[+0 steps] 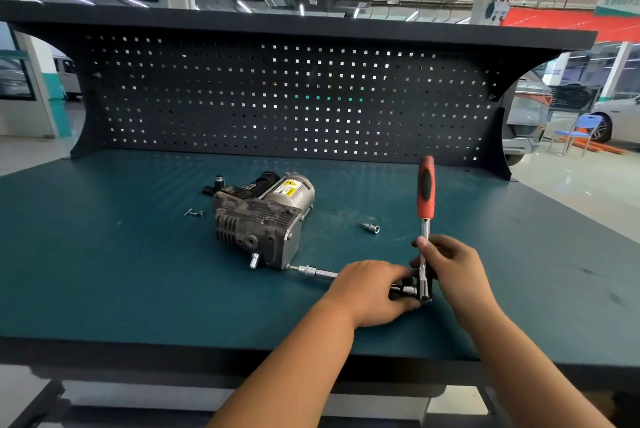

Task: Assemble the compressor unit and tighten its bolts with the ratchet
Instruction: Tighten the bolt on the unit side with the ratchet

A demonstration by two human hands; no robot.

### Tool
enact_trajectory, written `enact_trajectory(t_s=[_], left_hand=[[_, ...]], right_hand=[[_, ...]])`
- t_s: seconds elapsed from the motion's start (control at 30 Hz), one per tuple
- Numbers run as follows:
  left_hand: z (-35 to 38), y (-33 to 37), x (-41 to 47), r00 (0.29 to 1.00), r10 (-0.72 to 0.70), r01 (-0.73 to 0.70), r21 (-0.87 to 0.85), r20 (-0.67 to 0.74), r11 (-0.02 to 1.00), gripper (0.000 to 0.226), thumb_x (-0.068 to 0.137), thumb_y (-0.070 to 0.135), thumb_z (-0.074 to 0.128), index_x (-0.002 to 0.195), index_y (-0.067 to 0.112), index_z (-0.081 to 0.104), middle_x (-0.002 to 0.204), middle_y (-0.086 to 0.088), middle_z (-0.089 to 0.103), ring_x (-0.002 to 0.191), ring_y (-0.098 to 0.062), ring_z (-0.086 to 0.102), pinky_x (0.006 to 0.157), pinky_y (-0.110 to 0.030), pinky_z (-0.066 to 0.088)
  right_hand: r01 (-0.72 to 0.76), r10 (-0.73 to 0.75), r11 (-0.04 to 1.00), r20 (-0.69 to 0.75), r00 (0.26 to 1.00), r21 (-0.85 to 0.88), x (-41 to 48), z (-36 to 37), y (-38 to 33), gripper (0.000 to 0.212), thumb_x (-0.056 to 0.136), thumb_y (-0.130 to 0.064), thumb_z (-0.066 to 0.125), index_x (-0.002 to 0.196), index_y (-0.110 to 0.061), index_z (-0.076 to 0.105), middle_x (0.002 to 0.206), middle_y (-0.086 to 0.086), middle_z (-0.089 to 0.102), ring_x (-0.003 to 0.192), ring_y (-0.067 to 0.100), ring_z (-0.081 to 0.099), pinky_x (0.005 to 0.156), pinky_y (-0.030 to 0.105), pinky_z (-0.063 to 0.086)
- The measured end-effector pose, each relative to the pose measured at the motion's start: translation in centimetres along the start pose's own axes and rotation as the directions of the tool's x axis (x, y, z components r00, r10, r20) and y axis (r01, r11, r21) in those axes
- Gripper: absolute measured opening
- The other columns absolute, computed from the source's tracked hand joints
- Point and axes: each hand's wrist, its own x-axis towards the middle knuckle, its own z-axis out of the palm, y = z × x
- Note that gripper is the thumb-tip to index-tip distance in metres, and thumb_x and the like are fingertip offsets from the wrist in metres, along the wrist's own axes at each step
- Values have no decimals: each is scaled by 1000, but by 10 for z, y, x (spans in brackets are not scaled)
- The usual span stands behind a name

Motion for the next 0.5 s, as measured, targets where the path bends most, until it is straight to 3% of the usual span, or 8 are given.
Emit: enact_trajectory(t_s=[0.1, 0.17, 0.27, 0.37, 0.5], left_hand=[[0, 0, 2, 1000, 2, -2, 0, 5, 1000, 29, 88, 44, 58, 110, 25, 61, 106, -2, 64, 102, -26, 56, 74, -33, 39], [0, -1, 3, 1000, -5, 5, -2, -2, 1000, 29, 91, 45, 53, 108, 23, 63, 104, -2, 63, 101, -26, 55, 71, -32, 35], [0, 0, 3, 999, -15, 14, 3, 29, 1000, 30, 93, 45, 49, 106, 24, 65, 103, -3, 64, 100, -26, 55, 69, -32, 33], [0, 0, 3, 999, -28, 26, 39, 41, 999, 30, 94, 46, 47, 101, 22, 65, 102, -5, 64, 100, -28, 55, 70, -33, 34], [1, 0, 3, 999, -35, 34, 39, 22, 999, 28, 94, 44, 47, 96, 21, 63, 103, -5, 65, 100, -30, 56, 71, -35, 39]], right_hand=[[-122, 122, 966, -15, 992, -227, 16, 7, 1, 30, 91, -22, 58, 68, -4, 61, 44, -3, 57, 46, 17, 50, 51, 28, 40], [-125, 140, 948, 29, 990, -294, 18, 5, 3, 33, 89, -17, 61, 59, -7, 54, 40, -6, 51, 44, 16, 45, 49, 27, 34], [-103, 107, 994, 111, 988, -40, 6, -5, 6, 9, 90, -8, 61, 81, -8, 65, 67, 7, 68, 58, 15, 60, 62, 30, 48], [27, -45, 981, 91, 995, 190, -13, -14, 7, 22, 90, 0, 56, 99, -20, 63, 81, 0, 72, 74, 5, 67, 67, 19, 54], [312, -326, 942, 124, 937, 121, -40, -22, 6, 38, 82, 13, 59, 84, -24, 67, 83, -5, 73, 80, 5, 68, 73, 12, 50]])
